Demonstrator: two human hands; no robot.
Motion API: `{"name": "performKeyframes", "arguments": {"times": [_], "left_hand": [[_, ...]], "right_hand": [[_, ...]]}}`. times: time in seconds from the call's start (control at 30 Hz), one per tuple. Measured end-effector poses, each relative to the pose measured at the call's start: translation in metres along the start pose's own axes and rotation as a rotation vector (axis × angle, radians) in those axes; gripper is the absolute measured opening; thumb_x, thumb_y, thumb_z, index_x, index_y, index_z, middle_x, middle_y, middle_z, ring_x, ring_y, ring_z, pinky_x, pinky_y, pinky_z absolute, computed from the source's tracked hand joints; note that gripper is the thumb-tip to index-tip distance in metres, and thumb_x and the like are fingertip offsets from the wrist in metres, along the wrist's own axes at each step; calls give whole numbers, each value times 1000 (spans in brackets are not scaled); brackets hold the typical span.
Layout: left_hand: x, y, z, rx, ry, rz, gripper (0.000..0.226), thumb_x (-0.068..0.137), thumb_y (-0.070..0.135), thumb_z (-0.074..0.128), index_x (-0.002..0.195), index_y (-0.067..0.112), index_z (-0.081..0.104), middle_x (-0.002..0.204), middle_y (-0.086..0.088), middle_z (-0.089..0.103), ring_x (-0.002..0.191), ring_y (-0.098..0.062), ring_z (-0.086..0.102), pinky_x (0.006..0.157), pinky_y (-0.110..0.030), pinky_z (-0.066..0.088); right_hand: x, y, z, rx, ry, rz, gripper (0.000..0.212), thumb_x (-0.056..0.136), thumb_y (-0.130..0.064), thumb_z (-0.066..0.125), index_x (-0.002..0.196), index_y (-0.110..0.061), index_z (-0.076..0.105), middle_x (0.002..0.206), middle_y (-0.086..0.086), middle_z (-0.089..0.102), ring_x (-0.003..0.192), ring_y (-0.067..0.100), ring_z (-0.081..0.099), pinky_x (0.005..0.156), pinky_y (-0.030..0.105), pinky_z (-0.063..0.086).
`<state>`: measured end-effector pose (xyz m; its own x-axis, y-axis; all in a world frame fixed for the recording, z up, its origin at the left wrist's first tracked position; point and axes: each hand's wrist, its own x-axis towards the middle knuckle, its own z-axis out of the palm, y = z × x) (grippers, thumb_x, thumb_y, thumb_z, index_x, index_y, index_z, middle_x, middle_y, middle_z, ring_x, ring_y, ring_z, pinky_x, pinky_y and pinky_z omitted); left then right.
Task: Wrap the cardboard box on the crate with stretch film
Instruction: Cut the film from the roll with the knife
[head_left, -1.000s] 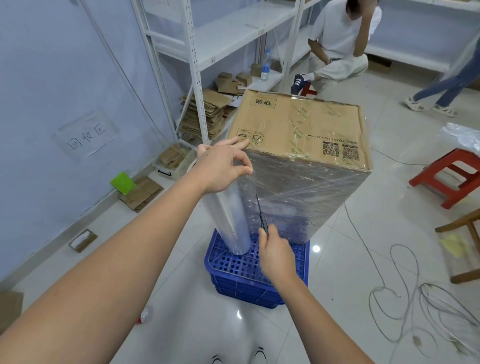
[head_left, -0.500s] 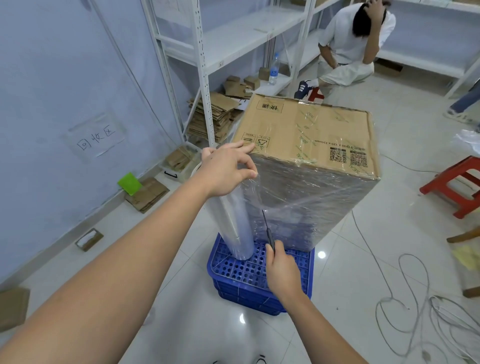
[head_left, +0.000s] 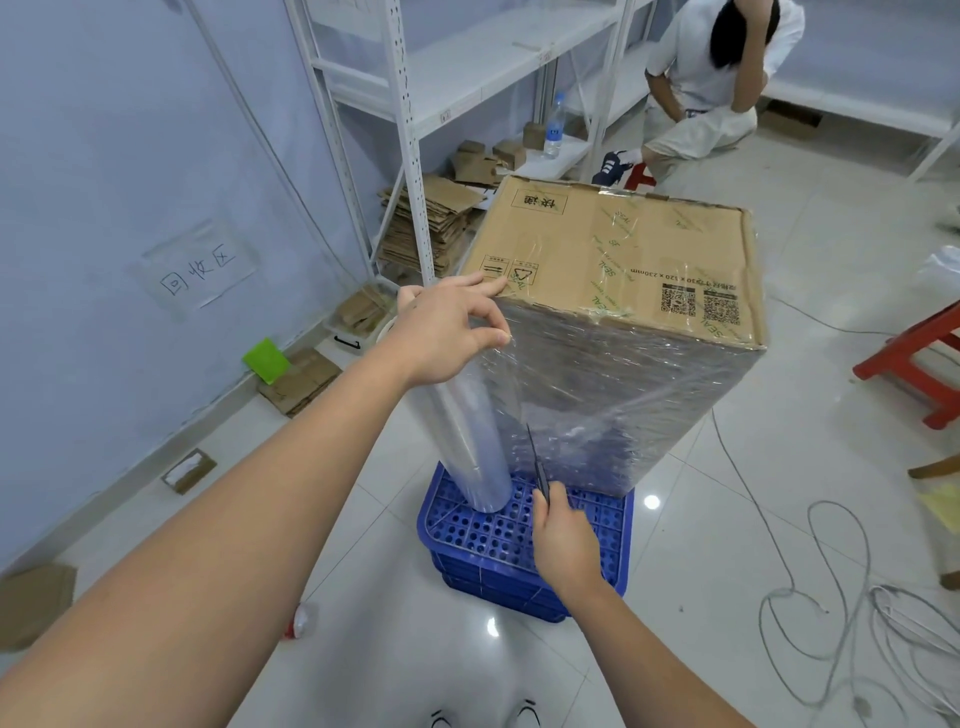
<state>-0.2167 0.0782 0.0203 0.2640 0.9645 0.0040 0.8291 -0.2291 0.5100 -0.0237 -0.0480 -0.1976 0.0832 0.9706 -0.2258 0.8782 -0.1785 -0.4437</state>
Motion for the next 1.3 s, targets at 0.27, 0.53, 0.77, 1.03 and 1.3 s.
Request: {"name": "performKeyframes", "arguments": {"times": [0.27,0.53,0.77,1.03,1.3], "left_hand": [[-3,-5,0,-18,5,-1,18,97,38,67,81,47,66,156,26,41,151,0,24,116,-49,10],[-3,-6,2,-25,2,3,15,96,39,69,82,44,68,156,26,41,151,0,23,117,-49,9],[-5,-6,2,-19,7,-2,17,96,39,68,80,45,66,155,27,41,151,2,23,116,-46,10],[-4,-3,3,-16,4,-7,19,96,38,68,78,45,65,157,26,40,151,1,22,116,-46,8],[-4,-6,2,-21,2,-3,18,97,38,67,80,46,65,156,27,41,151,2,23,116,-46,9]], "right_hand": [[24,-21,-8,98,-14,-57,27,107,-40,26,100,-17,38,69,5,55,61,24,52,51,35,35],[-4,14,10,0,-66,3,30,106,-41,26,101,-15,40,63,0,48,55,20,47,48,33,33],[33,-20,-7,59,-74,-44,27,107,-36,26,94,-14,35,66,3,48,59,24,48,52,34,37],[0,19,14,-77,-103,10,31,107,-40,24,106,-13,40,67,2,50,58,21,47,53,38,43],[44,-12,3,-13,-104,-14,28,107,-38,25,104,-14,38,72,4,50,65,27,51,54,35,38]]}}
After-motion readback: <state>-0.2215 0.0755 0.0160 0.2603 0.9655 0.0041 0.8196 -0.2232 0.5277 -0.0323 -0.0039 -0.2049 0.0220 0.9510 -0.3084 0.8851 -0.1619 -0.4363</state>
